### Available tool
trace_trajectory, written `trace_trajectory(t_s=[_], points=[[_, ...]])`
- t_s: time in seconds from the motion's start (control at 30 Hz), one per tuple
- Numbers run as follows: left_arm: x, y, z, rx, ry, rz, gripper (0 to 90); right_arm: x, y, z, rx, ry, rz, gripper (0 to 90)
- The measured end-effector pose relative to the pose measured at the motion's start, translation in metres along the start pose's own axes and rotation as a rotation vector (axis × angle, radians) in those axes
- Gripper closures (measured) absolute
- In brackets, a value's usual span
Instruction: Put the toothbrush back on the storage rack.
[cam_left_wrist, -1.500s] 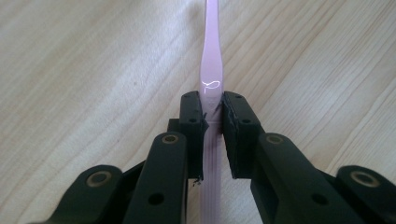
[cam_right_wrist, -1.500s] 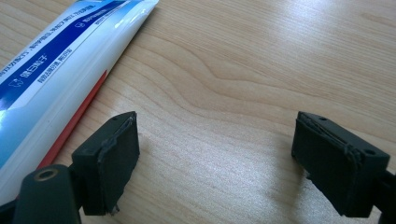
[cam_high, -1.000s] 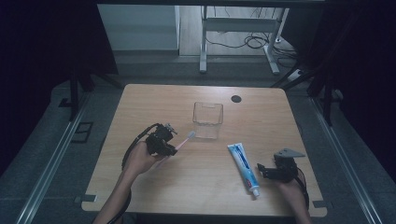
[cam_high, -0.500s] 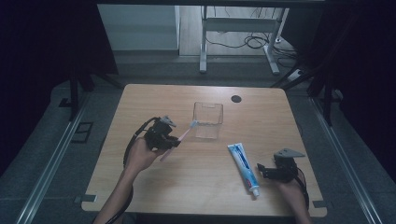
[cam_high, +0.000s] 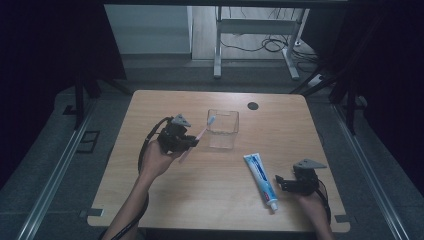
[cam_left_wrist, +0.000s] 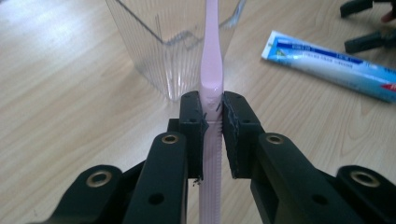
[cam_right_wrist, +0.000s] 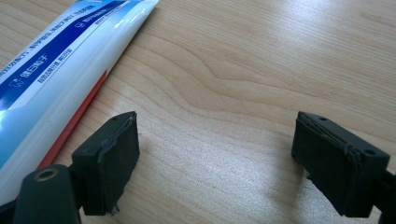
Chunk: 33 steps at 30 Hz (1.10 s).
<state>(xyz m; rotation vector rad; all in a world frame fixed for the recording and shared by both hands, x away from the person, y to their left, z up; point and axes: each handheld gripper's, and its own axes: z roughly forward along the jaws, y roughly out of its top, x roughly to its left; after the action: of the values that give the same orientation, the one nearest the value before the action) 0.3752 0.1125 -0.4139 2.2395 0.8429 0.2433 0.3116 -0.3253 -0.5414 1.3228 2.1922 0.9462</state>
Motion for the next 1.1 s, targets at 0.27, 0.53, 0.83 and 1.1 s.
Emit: trace_trajectory(t_s=[0.27,0.53,0.83,1.1], points=[[0.002,0.014,-0.002,-0.057,0.005,-0.011,79.0,0.000,0.000,0.000,0.000,0.000,-0.001,14.6],[0.003,0.030,-0.001,-0.107,0.020,-0.005,78.9,0.000,0.000,0.000,0.000,0.000,-0.001,14.6],[0.002,0.046,0.008,-0.140,0.032,-0.002,78.9,0.000,0.000,0.000,-0.001,0.000,-0.001,14.6],[0.006,0.061,0.019,-0.154,0.039,-0.003,78.9,0.000,0.000,0.000,-0.001,0.001,-0.001,14.6]])
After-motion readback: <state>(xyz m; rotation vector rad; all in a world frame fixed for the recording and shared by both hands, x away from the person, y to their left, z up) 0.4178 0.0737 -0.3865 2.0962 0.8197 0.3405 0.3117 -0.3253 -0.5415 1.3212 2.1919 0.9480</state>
